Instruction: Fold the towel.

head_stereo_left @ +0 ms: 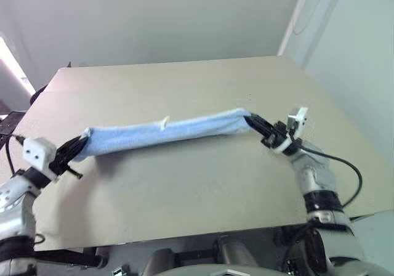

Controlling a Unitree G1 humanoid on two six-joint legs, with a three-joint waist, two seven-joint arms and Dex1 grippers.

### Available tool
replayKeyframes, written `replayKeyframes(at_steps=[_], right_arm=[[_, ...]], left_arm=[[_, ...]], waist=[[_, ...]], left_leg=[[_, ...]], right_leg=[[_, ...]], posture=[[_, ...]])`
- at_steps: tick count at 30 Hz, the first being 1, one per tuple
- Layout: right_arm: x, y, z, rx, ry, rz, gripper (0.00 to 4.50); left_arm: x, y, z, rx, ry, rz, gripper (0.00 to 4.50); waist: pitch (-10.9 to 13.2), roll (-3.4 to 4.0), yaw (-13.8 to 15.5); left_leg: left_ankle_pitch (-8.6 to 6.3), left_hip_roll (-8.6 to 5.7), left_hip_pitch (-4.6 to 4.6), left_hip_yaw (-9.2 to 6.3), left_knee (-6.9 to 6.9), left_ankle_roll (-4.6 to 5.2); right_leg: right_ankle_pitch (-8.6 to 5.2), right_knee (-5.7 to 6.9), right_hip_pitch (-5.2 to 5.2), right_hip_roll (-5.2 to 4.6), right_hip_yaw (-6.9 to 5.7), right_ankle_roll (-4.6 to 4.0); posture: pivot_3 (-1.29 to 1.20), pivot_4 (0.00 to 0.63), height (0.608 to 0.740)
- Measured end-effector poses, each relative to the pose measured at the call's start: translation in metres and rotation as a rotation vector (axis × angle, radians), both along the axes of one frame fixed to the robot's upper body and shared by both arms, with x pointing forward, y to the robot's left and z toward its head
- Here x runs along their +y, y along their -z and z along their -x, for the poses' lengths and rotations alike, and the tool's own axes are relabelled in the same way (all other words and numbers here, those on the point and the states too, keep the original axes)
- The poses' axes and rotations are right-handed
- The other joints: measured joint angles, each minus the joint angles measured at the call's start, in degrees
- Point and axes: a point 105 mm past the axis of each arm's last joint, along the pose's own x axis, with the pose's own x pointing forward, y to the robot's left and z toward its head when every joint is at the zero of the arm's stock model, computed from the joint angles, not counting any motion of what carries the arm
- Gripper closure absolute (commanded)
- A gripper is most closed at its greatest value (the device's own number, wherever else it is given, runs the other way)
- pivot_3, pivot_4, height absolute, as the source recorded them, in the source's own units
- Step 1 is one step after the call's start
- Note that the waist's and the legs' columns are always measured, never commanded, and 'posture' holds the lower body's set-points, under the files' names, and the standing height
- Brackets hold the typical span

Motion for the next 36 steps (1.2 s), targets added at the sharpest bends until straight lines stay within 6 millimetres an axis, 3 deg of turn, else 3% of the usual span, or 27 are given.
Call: replayKeyframes(at_steps=[7,10,15,23,26,27,33,34,36], right_arm=[[-0.005,0.011,0.048,0.114,-0.140,0.094,4.50],[-0.002,0.019,0.055,0.154,-0.166,0.113,4.50],[0.012,0.018,0.030,0.136,-0.131,0.147,4.50],[0.025,0.043,-0.011,0.222,-0.046,0.238,4.50],[0.028,0.052,-0.022,0.230,-0.008,0.248,3.77],[0.030,0.055,-0.025,0.233,0.003,0.246,3.42],[0.031,0.057,-0.037,0.226,0.054,0.235,1.25],[0.031,0.057,-0.039,0.225,0.060,0.232,0.93],[0.031,0.055,-0.041,0.222,0.070,0.226,0.21]], left_arm=[[-0.007,0.015,0.046,0.184,0.037,0.086,4.48],[-0.006,0.026,0.054,0.247,0.033,0.115,4.48],[0.000,0.012,0.029,0.152,-0.012,0.144,4.48],[0.006,0.033,0.008,0.166,-0.093,0.174,4.48],[0.011,0.038,0.002,0.161,-0.129,0.184,4.50],[0.012,0.040,-0.001,0.157,-0.143,0.195,3.94],[0.012,0.042,-0.007,0.144,-0.167,0.220,1.89],[0.012,0.043,-0.007,0.143,-0.170,0.222,1.61],[0.011,0.042,-0.006,0.145,-0.164,0.222,1.59]], waist=[[0.0,-0.02,1.0],[0.1,-0.15,1.1],[0.1,-0.20,1.1],[0.0,-0.31,1.1],[0.0,-0.32,1.1],[0.0,-0.32,1.1],[0.0,-0.33,1.1],[0.0,-0.33,1.1],[0.0,-0.33,1.1]], left_leg=[[0.00,0.15,0.84,0.20,0.10,0.01],[0.01,0.15,0.81,0.21,0.15,0.01],[0.02,0.12,0.85,0.18,0.19,0.02],[0.00,0.11,0.72,0.20,0.10,0.05],[0.00,0.08,0.73,0.19,0.11,0.04],[0.00,0.06,0.74,0.19,0.13,0.04],[0.00,0.06,0.74,0.19,0.12,0.04],[0.00,0.07,0.73,0.18,0.12,0.04],[0.00,0.07,0.74,0.17,0.12,0.04]], right_leg=[[-0.52,-0.25,0.95,0.11,-0.18,-0.05],[-0.52,-0.22,0.89,0.15,-0.25,-0.03],[-0.50,-0.10,0.93,0.28,-0.32,-0.05],[-0.26,-0.22,0.80,0.27,-0.28,-0.01],[-0.26,-0.16,0.81,0.15,-0.28,-0.01],[-0.25,-0.13,0.81,0.14,-0.28,-0.01],[-0.24,-0.12,0.81,0.07,-0.28,0.01],[-0.24,-0.12,0.81,0.05,-0.28,0.01],[-0.23,-0.10,0.81,0.04,-0.27,0.01]], posture=[[0.00,0.000,0.740],[0.00,0.000,0.740],[0.00,0.000,0.740],[0.00,0.000,0.740],[0.00,0.000,0.740],[0.00,0.000,0.740],[0.00,0.000,0.740],[0.00,0.000,0.740],[0.00,0.000,0.740]])
